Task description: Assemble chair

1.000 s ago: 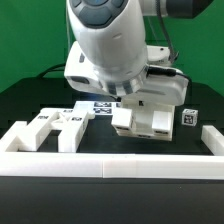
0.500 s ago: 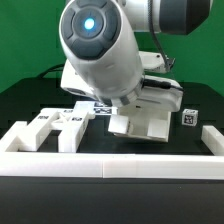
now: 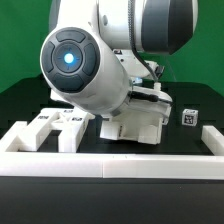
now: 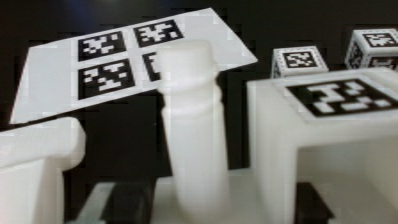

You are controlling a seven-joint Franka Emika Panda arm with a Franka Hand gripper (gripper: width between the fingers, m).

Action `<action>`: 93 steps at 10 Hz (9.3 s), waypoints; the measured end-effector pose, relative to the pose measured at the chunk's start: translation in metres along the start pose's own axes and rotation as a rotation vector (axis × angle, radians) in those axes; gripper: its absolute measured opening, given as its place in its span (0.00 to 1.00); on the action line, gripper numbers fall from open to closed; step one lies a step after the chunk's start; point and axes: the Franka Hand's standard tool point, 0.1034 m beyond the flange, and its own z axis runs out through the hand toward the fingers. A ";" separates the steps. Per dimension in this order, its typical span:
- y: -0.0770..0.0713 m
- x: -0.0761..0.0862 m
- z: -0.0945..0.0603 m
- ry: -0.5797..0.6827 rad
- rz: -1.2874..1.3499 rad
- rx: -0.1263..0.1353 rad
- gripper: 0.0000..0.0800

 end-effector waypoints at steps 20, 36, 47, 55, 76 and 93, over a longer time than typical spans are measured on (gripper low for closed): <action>0.018 -0.017 -0.096 0.431 -0.157 0.013 0.81; 0.068 0.029 -0.133 1.153 -0.264 -0.070 0.81; 0.080 0.033 -0.078 1.103 -0.224 -0.023 0.81; 0.076 0.050 -0.048 1.084 -0.232 -0.049 0.81; 0.076 0.067 -0.031 1.047 -0.235 -0.065 0.36; 0.072 -0.023 -0.090 1.012 -0.091 0.147 0.36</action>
Offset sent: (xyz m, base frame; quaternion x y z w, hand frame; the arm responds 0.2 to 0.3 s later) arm 0.0000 0.0000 0.0000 0.0000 0.0000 0.0000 1.0000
